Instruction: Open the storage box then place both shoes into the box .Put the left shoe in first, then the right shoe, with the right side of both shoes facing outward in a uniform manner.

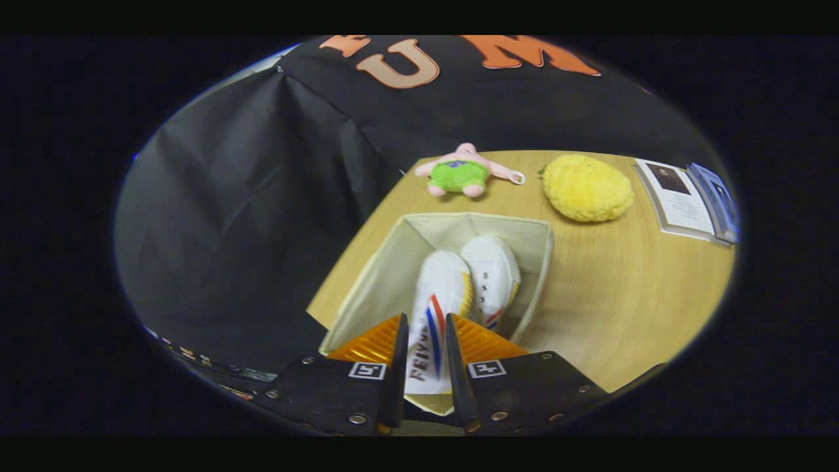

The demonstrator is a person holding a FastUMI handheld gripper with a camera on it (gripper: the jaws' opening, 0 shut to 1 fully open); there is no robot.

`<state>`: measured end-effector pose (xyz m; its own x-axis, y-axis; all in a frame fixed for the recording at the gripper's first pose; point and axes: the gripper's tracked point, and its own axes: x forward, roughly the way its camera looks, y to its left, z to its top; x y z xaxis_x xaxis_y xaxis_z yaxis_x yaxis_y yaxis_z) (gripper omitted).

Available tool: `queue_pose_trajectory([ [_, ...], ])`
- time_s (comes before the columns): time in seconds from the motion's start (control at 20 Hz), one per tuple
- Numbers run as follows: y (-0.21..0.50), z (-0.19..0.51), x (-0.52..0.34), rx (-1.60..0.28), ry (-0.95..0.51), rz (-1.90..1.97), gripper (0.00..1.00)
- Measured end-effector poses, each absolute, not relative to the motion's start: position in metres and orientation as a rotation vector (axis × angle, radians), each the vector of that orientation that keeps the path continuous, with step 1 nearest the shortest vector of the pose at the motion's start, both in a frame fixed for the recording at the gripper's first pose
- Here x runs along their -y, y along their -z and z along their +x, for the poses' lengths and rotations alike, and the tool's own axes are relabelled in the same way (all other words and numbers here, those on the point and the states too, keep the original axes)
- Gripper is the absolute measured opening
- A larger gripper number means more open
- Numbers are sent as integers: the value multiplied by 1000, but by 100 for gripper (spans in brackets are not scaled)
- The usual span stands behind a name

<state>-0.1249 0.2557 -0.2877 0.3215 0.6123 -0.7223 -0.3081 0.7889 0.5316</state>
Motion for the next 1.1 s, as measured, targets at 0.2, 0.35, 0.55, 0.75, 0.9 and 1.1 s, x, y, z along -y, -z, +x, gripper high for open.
queue_pose_trajectory([
  [0.2, 276, -85, -231, -956, -555, 289, 38],
  [0.35, 258, -65, -205, -860, -493, 248, 60],
  [0.55, 225, -40, -166, -724, -397, 222, 85],
  [0.75, 190, -21, -124, -573, -291, 187, 98],
  [0.9, 169, -16, -87, -460, -215, 145, 99],
  [1.1, 131, -9, -42, -289, -112, 92, 98],
])
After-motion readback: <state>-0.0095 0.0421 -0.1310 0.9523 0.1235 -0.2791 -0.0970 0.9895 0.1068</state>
